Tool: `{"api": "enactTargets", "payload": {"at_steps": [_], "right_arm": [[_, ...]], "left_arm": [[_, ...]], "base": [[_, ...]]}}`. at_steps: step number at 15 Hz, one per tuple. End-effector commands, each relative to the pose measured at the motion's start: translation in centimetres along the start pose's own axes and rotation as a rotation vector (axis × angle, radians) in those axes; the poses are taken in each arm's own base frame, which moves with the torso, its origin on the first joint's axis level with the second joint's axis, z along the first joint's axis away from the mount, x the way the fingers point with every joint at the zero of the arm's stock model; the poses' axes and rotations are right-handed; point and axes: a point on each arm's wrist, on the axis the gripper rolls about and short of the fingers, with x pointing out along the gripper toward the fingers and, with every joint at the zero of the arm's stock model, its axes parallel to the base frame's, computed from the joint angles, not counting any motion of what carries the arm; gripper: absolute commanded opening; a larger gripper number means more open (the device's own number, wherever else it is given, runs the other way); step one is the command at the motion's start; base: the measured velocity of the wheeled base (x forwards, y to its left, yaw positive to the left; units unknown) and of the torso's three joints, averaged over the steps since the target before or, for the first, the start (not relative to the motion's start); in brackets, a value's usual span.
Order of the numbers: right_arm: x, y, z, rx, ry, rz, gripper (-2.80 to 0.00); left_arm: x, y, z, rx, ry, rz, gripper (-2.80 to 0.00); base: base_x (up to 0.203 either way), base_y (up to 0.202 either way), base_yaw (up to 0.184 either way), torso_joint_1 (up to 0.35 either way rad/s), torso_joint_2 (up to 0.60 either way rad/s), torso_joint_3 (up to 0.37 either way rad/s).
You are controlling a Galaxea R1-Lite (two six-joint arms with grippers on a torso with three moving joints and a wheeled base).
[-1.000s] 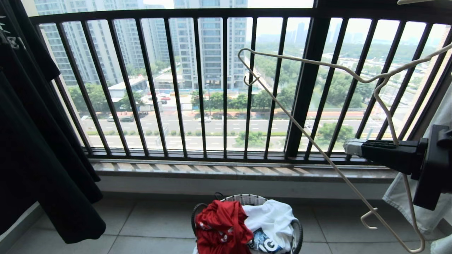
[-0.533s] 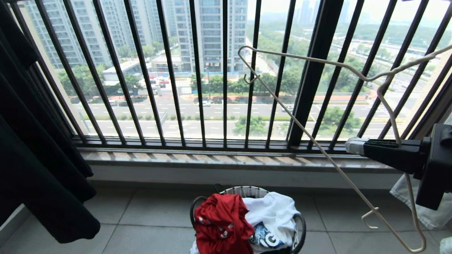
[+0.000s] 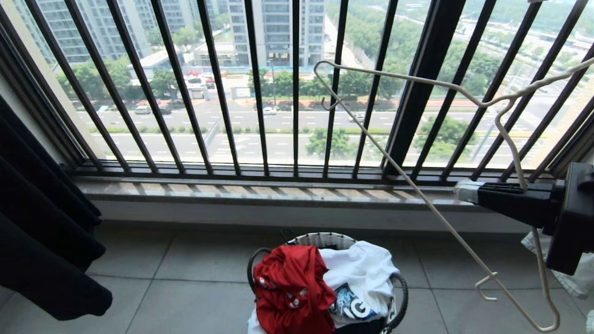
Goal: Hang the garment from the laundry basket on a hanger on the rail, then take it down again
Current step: Pick up clothes from the basket
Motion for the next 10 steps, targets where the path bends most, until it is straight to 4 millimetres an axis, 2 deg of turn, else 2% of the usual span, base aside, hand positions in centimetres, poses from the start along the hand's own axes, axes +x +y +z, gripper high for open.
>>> {"api": "enactTargets", "payload": {"at_steps": [1,10], "right_arm": [[-0.06,0.02,0.03,-0.002,-0.003,0.002,-2.80],[0.01,0.04,-0.12,-0.014,0.003,0.005,-2.80]], "left_arm": [[0.00,0.00,-0.02,0.000,0.002,0.001,-2.80],[-0.01,0.00,0.03,0.000,0.000,0.001,-2.80]], "base": [[0.000,0.000,0.000,0.001,0.01,-0.190],[0.000,0.000,0.000,0.006,0.00,-0.200]]}}
